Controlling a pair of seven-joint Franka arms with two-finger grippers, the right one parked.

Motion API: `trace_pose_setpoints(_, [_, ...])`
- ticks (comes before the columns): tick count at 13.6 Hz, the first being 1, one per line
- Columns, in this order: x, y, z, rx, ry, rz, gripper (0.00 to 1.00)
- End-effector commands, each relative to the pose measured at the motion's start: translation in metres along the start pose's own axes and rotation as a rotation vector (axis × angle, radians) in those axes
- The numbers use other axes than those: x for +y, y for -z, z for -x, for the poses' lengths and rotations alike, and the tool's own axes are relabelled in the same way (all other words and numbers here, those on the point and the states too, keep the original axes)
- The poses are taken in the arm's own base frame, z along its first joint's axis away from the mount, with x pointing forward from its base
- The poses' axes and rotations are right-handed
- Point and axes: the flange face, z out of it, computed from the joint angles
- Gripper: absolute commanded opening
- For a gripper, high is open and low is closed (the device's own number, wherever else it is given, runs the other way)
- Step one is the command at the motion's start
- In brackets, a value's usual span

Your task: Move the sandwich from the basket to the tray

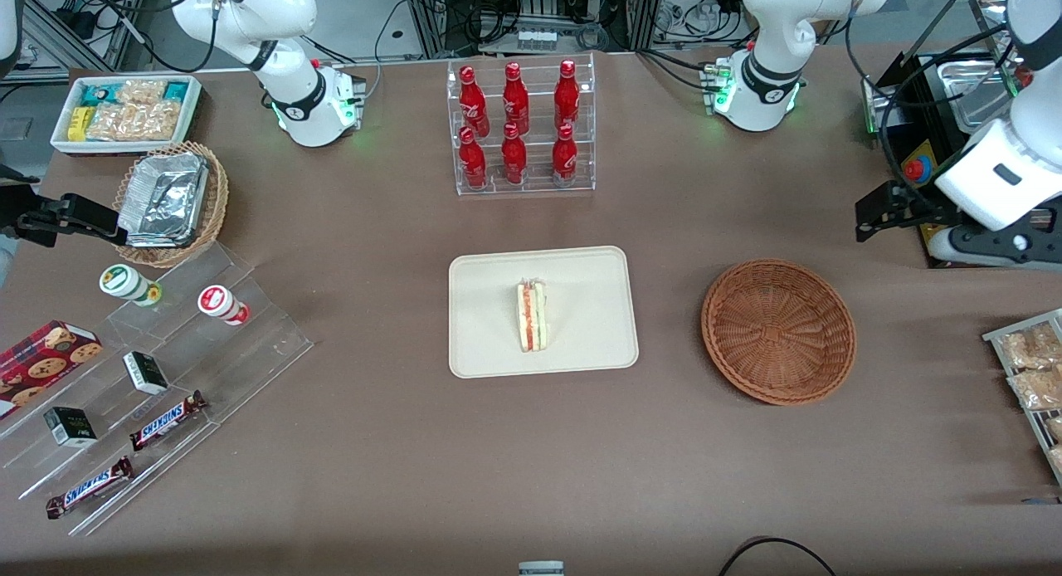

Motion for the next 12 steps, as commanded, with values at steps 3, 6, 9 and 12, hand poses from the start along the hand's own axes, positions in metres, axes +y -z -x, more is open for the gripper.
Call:
trace_pose_setpoints(3, [-0.020, 0.005, 0.005, -0.034, 0.083, 0.002, 1.00])
trace_pose_setpoints(6, [-0.024, 0.002, 0.025, -0.042, 0.097, 0.001, 1.00])
trace_pose_setpoints(9, [-0.028, 0.005, 0.037, -0.036, 0.096, -0.003, 1.00])
trace_pose_setpoints(12, [-0.037, 0.014, 0.045, -0.022, 0.111, -0.010, 1.00])
